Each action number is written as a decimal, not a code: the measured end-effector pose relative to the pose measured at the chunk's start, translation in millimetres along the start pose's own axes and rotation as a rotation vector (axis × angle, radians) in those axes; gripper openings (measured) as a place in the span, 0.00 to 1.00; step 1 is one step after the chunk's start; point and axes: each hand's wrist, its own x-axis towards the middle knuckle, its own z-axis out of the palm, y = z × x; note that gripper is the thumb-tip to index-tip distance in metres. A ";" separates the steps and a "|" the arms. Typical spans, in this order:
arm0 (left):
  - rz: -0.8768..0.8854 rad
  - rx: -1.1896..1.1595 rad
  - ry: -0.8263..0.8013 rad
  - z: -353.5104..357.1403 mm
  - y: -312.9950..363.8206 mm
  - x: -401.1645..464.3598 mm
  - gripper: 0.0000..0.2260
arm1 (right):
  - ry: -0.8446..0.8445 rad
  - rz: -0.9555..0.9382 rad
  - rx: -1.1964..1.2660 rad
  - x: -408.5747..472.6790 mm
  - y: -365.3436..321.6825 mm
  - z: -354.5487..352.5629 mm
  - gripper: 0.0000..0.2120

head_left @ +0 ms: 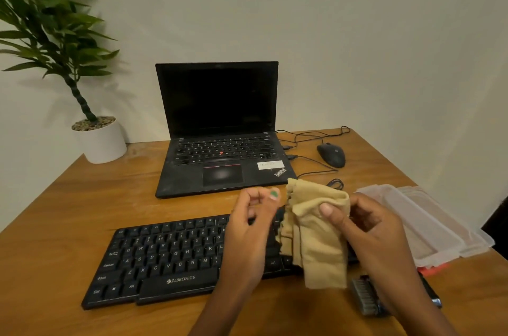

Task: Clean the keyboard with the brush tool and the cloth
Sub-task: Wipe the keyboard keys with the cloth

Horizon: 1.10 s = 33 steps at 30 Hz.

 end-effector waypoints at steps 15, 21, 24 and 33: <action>-0.305 -0.357 -0.067 24.5 0.6 -8.8 0.08 | 0.247 -0.091 -0.229 -8.5 11.0 14.6 0.21; -0.481 -0.546 -0.069 24.5 3.3 -9.4 0.10 | 0.075 -0.278 -0.565 -19.1 36.9 22.6 0.17; -0.486 -0.557 -0.087 23.4 4.0 -10.4 0.11 | 0.137 -0.170 -0.379 -17.0 32.0 22.2 0.13; -0.458 -0.477 -0.051 25.9 -1.5 -12.1 0.10 | 0.299 0.142 0.095 -9.5 5.9 17.4 0.06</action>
